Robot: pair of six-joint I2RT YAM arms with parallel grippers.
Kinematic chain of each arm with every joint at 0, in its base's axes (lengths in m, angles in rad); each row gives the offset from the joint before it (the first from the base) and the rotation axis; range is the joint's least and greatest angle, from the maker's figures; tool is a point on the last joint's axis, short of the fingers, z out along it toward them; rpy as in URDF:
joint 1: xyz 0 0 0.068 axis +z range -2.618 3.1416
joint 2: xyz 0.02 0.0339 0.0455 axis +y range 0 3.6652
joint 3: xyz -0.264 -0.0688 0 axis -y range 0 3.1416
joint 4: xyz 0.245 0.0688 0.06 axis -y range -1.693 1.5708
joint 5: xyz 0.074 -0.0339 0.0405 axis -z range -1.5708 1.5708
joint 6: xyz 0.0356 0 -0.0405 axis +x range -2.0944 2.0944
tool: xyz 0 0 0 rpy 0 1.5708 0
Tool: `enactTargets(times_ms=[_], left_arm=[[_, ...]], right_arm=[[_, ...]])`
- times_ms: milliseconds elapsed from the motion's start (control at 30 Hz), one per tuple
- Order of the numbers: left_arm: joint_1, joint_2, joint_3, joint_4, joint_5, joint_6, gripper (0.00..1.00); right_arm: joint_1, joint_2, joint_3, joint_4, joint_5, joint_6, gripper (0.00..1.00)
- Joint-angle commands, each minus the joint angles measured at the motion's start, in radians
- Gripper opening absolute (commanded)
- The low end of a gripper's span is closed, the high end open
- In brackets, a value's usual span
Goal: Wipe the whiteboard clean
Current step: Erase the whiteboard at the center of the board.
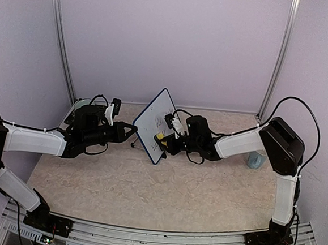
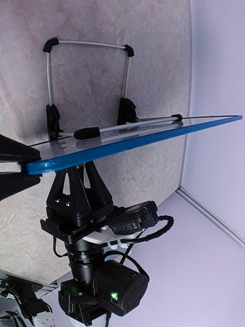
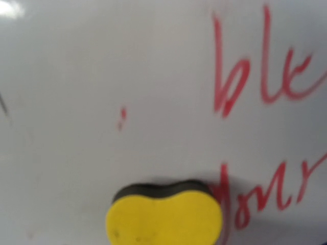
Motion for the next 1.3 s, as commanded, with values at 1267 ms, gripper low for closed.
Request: enactTargets(times_ms=[1267], left_arm=[[-0.007,0.015,0.003,0.030,0.037,-0.014,0.05]], right_arm=[[0.003,-0.091,0.013,-0.025,0.012,-0.020,0.03]])
